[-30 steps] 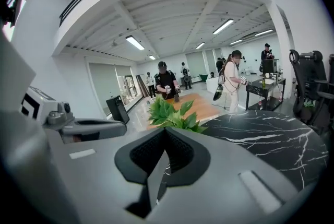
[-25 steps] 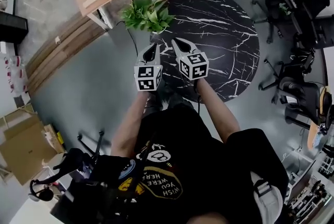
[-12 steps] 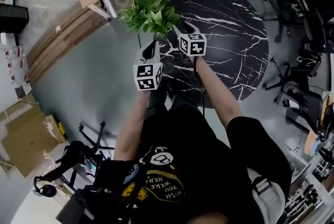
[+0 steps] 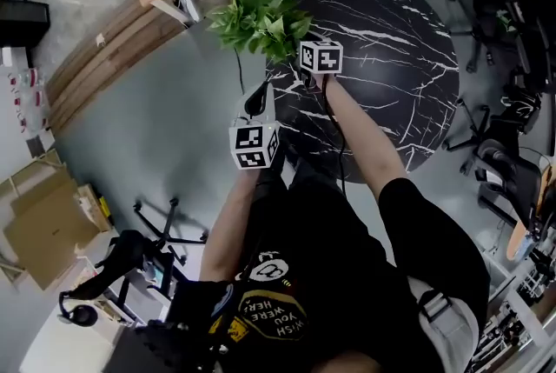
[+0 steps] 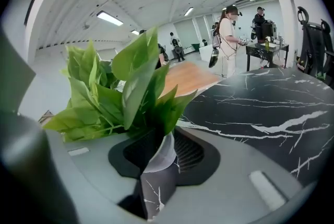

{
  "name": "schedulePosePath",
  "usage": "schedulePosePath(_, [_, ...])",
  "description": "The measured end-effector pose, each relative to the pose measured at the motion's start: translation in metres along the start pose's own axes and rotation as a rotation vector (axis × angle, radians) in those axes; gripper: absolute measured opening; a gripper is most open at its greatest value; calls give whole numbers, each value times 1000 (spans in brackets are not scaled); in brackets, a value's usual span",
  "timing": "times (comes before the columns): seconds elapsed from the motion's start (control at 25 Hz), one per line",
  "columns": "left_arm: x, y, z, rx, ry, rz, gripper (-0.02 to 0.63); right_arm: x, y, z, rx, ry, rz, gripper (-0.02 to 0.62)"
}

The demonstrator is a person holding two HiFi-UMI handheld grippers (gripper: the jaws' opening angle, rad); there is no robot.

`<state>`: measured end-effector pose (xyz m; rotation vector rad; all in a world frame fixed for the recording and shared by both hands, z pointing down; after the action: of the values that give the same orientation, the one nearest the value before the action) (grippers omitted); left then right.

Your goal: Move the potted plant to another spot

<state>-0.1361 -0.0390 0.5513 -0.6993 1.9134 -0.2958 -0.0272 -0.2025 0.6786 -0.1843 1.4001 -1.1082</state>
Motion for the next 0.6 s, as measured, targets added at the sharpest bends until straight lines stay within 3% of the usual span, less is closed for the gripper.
schedulePosePath(0.04, [0,1,-2,2,1,1,5,1,0,-2,-12,23,-3,88])
schedulePosePath(0.12, [1,1,-5,7,3,5,5,4,-3,-4,-40,58,-7,72])
schedulePosePath(0.6, [7,-2,1,-60,-44,-19,5,-2,11,14,-149,42,-29,21])
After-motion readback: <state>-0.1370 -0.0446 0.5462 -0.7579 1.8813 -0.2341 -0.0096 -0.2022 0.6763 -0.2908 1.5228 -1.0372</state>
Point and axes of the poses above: the fingertips, and each gripper's own axes: y backward along the fingers, z to its right, x out of its top, the point moved 4 cm from there along y, backward along the fingers, and after that the axes turned 11 degrees about y, right-handed, at the moved point
